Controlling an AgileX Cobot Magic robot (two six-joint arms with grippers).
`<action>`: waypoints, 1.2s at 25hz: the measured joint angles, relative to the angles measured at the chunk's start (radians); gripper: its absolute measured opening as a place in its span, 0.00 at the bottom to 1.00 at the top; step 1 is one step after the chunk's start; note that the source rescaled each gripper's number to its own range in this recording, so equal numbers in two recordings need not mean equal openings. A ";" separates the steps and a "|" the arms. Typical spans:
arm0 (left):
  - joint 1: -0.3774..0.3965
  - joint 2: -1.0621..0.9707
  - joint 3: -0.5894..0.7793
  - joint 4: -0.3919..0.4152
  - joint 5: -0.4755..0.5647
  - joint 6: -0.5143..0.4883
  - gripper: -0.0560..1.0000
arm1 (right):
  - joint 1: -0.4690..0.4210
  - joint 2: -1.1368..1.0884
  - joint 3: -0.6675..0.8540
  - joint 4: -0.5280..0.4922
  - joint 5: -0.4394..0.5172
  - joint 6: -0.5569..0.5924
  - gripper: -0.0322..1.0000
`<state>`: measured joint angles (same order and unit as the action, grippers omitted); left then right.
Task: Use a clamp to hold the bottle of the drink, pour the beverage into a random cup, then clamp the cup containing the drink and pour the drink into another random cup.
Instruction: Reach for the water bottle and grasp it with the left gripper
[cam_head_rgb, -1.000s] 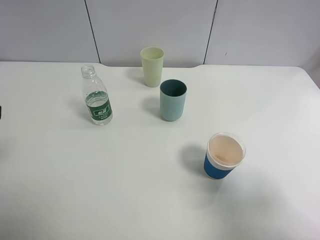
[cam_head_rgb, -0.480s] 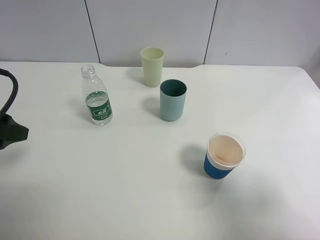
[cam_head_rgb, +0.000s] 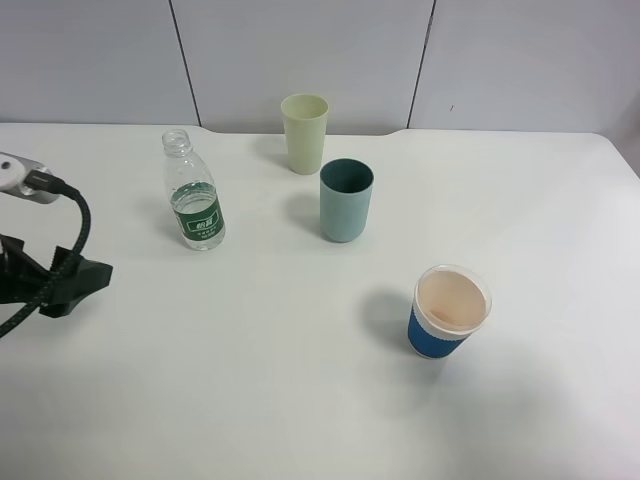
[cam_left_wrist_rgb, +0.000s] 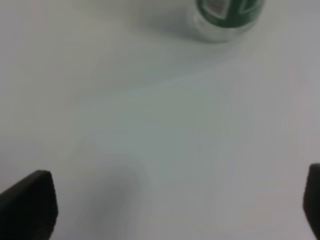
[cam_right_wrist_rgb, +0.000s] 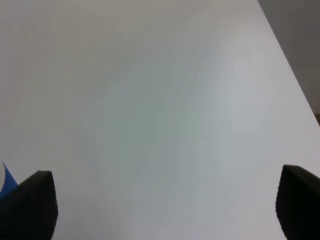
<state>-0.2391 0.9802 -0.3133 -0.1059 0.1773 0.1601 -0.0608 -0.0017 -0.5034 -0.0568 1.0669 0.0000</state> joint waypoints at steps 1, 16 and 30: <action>-0.011 0.026 0.005 0.000 -0.030 -0.007 1.00 | 0.000 0.000 0.000 0.000 0.000 0.000 0.80; -0.019 0.368 0.025 -0.001 -0.469 -0.045 1.00 | 0.000 0.000 0.000 0.000 0.000 0.000 0.80; -0.019 0.591 0.023 0.271 -0.899 -0.304 1.00 | 0.000 0.000 0.000 0.000 0.000 0.000 0.80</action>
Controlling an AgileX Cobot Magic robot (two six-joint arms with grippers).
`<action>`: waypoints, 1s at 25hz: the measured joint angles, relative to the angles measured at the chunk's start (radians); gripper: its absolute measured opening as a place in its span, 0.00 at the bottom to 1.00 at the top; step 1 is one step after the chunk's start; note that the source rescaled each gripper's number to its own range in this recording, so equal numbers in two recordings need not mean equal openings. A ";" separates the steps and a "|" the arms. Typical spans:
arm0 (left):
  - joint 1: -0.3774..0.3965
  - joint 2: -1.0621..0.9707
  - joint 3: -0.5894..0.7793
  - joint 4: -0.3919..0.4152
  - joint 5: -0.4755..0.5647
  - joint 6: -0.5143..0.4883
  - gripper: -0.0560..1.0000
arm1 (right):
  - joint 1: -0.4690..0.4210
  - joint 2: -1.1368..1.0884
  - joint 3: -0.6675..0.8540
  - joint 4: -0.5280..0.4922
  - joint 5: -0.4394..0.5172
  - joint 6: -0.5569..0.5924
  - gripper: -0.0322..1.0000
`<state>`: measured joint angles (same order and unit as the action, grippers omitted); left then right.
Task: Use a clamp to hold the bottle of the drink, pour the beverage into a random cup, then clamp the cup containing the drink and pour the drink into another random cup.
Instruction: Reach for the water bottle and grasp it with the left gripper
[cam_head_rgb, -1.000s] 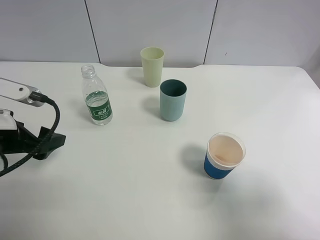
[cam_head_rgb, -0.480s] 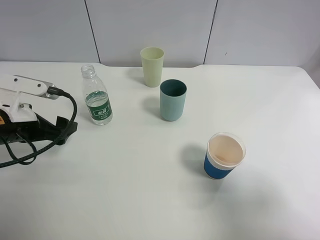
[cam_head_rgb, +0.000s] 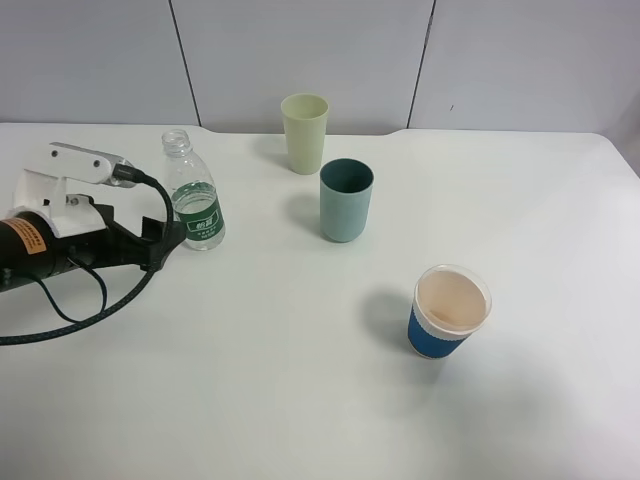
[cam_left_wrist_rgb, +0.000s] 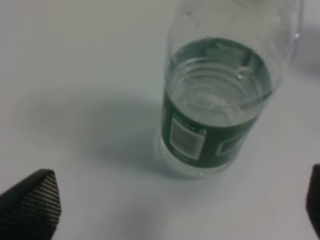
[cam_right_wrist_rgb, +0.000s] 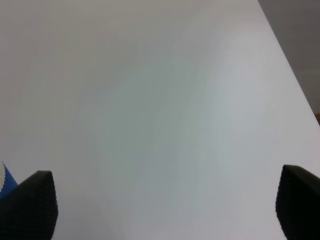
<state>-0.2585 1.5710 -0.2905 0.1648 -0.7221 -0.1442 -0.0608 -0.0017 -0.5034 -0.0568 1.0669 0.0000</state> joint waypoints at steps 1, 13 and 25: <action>0.000 0.019 0.000 0.006 -0.021 -0.002 1.00 | 0.000 0.000 0.000 0.000 0.000 0.000 0.80; 0.000 0.247 0.005 0.089 -0.379 -0.005 1.00 | 0.000 0.000 0.000 0.000 0.000 0.000 0.80; 0.000 0.373 -0.046 0.094 -0.484 -0.006 1.00 | 0.000 0.000 0.000 0.000 0.000 0.000 0.80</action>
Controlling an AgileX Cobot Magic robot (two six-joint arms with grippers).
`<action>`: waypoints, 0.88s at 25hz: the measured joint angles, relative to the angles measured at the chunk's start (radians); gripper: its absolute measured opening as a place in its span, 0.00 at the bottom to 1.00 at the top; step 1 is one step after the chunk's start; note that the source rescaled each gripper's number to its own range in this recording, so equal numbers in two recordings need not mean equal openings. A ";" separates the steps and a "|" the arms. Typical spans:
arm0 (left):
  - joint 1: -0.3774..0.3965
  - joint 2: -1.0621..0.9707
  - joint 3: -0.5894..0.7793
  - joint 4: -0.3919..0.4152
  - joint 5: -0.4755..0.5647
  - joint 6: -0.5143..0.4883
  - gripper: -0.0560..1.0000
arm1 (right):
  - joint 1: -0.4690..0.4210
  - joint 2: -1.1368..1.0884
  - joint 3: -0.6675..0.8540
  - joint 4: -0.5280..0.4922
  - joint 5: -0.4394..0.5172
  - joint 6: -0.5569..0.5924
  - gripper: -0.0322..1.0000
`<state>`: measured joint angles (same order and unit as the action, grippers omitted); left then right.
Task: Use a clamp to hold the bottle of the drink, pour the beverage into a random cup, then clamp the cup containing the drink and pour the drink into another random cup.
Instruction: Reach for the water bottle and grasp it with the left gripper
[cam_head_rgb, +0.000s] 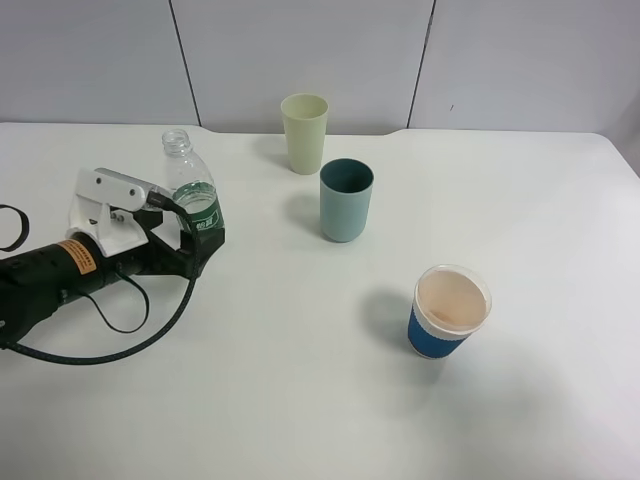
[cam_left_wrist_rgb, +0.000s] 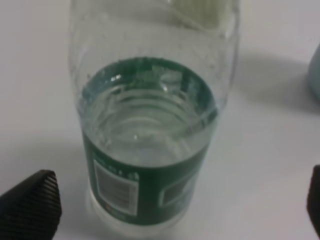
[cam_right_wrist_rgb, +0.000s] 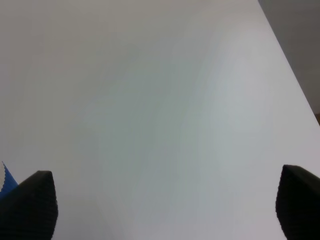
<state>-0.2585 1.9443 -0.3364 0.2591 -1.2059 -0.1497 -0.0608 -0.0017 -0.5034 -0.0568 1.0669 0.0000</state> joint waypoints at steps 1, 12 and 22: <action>0.000 0.008 -0.011 0.000 -0.002 0.000 1.00 | 0.000 0.000 0.000 0.000 0.000 0.000 0.80; 0.000 0.093 -0.152 0.065 -0.005 0.000 1.00 | 0.000 0.000 0.000 0.000 0.000 0.000 0.80; 0.000 0.137 -0.205 0.070 -0.005 0.000 0.83 | 0.000 0.000 0.000 0.000 0.000 0.000 0.80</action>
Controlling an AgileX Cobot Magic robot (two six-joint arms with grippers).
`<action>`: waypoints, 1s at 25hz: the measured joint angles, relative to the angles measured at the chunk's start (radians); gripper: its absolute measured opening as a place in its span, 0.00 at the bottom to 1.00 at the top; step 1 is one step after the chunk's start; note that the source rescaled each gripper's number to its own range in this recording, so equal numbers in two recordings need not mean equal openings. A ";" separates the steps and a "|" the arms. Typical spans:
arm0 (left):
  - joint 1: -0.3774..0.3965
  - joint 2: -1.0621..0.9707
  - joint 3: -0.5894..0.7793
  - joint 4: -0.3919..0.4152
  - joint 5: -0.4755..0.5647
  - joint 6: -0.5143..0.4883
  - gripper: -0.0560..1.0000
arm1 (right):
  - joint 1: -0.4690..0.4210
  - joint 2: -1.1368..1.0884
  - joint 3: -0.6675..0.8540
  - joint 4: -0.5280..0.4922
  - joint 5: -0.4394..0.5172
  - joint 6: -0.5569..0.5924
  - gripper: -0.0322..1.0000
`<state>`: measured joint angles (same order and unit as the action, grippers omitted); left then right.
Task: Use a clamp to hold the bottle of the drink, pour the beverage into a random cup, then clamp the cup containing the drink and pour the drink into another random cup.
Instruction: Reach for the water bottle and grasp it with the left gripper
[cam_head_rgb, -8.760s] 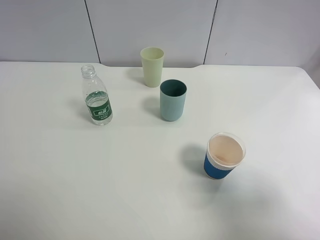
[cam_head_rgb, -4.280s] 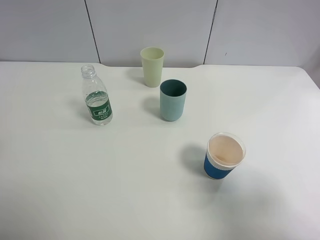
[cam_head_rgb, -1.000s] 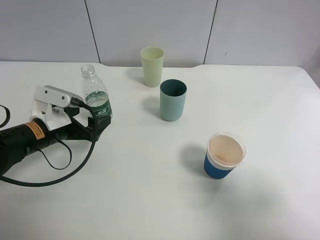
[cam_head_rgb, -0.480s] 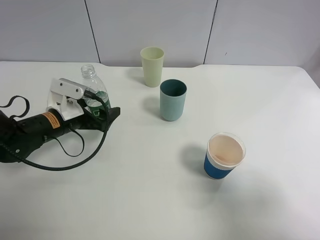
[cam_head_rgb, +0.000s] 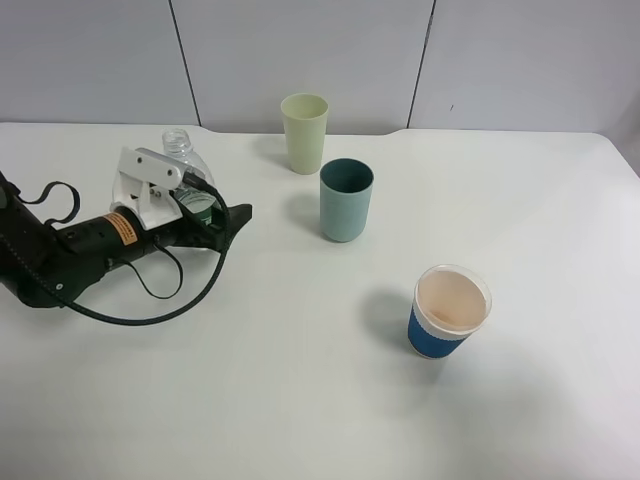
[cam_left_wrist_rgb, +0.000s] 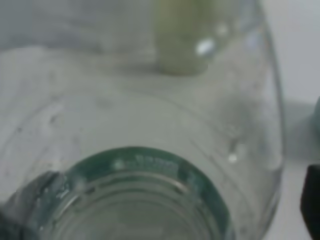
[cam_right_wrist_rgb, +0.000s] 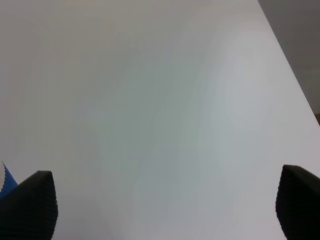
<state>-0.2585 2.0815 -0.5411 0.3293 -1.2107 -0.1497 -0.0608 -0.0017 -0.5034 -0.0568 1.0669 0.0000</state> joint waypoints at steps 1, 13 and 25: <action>0.000 0.001 0.000 0.000 0.000 0.000 0.70 | 0.000 0.000 0.000 0.000 0.000 0.000 0.80; 0.000 0.001 0.000 0.004 0.007 0.001 0.12 | 0.000 0.000 0.000 0.000 0.000 0.000 0.80; -0.062 -0.114 0.027 -0.074 0.117 0.026 0.12 | 0.000 0.000 0.000 0.000 0.000 0.000 0.80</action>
<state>-0.3204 1.9679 -0.5139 0.2558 -1.0941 -0.1235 -0.0608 -0.0017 -0.5034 -0.0565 1.0669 0.0000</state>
